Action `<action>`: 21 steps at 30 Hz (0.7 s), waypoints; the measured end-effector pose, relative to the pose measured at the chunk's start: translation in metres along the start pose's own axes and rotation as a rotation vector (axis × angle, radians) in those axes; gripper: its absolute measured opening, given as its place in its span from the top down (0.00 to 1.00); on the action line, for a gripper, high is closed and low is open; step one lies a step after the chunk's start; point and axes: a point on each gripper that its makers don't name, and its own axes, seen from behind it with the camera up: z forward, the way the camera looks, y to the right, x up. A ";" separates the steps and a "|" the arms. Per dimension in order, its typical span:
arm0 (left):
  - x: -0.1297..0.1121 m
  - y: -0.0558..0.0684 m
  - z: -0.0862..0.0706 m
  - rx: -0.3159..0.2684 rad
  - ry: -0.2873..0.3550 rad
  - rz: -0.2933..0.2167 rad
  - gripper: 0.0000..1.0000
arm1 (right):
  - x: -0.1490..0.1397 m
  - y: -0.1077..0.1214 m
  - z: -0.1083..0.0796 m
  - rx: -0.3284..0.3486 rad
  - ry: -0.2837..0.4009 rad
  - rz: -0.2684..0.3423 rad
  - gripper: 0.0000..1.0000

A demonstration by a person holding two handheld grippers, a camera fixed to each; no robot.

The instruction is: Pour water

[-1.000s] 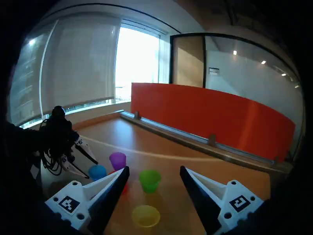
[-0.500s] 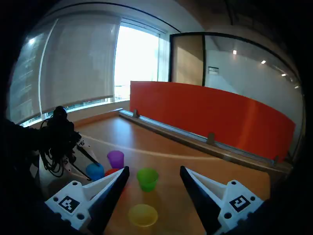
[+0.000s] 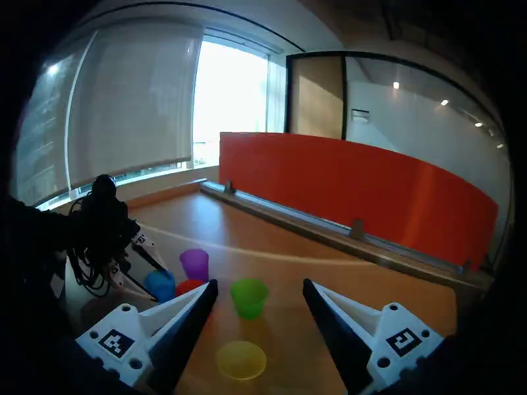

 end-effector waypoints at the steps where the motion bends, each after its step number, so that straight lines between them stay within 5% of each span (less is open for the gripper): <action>1: 0.000 0.000 0.000 0.000 0.000 0.001 0.11 | 0.000 0.000 0.000 0.000 -0.001 0.000 0.00; 21: 0.009 -0.002 -0.018 0.025 0.025 0.022 0.13 | -0.009 0.000 0.013 0.016 -0.047 -0.019 0.00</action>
